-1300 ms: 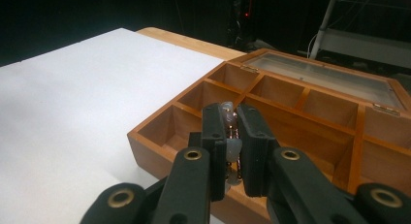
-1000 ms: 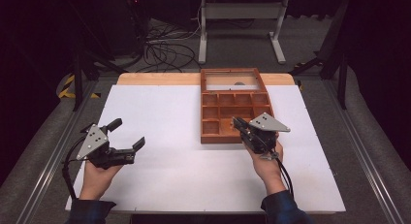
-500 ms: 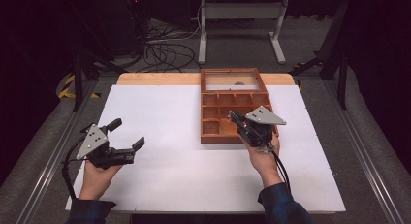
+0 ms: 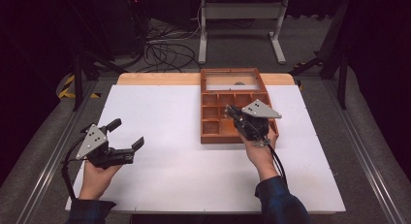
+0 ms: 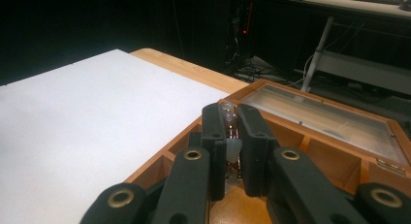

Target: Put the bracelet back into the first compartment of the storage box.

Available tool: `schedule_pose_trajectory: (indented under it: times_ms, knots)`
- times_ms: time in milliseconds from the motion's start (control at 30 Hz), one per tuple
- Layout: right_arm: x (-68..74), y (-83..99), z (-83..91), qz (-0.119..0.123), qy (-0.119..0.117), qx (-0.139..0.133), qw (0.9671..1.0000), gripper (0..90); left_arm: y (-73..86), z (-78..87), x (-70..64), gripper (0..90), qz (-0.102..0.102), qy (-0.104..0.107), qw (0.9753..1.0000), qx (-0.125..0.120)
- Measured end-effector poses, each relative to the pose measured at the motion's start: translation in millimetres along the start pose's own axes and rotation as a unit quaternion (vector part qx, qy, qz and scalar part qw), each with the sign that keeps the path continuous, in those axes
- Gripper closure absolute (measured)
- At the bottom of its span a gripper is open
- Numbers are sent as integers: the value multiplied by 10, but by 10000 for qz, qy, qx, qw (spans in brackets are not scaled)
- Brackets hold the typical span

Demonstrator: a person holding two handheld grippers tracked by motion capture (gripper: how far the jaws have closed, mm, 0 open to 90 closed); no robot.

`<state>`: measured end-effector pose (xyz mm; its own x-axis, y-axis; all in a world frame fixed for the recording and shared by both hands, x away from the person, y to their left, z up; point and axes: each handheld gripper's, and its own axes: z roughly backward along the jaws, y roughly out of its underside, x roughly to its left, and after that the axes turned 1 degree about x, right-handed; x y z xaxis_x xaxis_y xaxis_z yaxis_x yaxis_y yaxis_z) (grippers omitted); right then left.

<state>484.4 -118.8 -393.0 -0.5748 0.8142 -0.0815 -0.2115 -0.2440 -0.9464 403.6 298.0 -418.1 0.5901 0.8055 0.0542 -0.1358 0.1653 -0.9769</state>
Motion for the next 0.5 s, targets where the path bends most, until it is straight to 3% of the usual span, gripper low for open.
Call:
schedule_pose_trajectory:
  times_ms: [500]
  knots:
    - [-3, -94, -127, 88, -2, -26, 10000, 831, 14, 9, 24, 14, 40, -27, 10000, 6]
